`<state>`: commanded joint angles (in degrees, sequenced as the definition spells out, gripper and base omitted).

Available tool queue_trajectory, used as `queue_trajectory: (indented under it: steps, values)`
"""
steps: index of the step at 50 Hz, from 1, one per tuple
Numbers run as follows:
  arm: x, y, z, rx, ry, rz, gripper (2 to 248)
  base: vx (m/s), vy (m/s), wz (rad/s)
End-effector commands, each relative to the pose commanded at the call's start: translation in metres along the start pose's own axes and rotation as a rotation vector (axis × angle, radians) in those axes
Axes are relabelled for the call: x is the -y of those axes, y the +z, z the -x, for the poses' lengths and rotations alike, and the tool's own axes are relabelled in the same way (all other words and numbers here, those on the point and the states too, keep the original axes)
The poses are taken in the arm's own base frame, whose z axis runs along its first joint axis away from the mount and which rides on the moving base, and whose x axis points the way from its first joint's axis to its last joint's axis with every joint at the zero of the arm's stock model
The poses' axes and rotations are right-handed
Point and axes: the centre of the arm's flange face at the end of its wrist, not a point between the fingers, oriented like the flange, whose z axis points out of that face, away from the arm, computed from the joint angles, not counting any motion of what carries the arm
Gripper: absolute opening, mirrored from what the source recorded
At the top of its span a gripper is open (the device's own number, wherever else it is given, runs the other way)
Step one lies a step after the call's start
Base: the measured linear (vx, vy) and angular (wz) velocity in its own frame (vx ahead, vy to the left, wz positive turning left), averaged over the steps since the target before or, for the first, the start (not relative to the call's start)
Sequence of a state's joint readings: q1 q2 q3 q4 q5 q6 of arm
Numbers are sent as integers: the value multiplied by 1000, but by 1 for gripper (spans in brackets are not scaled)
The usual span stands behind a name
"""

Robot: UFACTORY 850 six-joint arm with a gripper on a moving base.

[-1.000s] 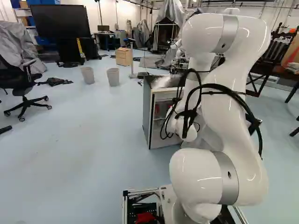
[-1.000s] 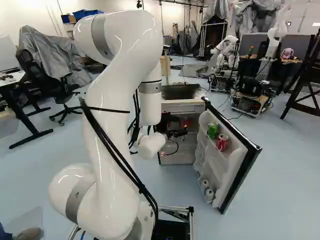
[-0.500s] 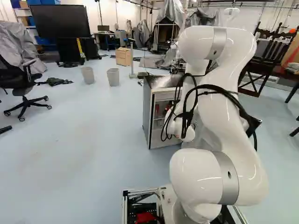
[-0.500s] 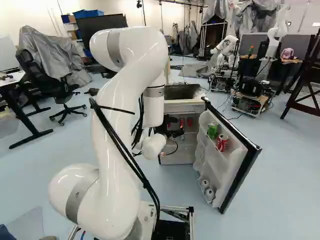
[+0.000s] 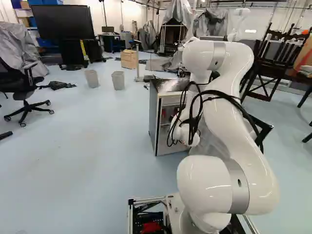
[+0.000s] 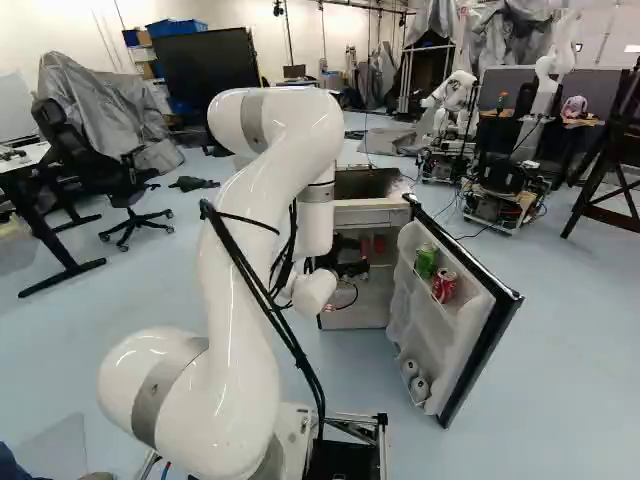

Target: Grab a drink from the fridge

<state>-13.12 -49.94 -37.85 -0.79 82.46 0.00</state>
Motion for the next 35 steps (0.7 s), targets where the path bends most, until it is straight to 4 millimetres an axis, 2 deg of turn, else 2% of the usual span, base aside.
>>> queue_trajectory:
  steps: [10,35]
  values:
    - [1,22,8,2,-1,-3,247,0,0,0]
    - [4,72,9,-23,-5,-10,247,0,0,0]
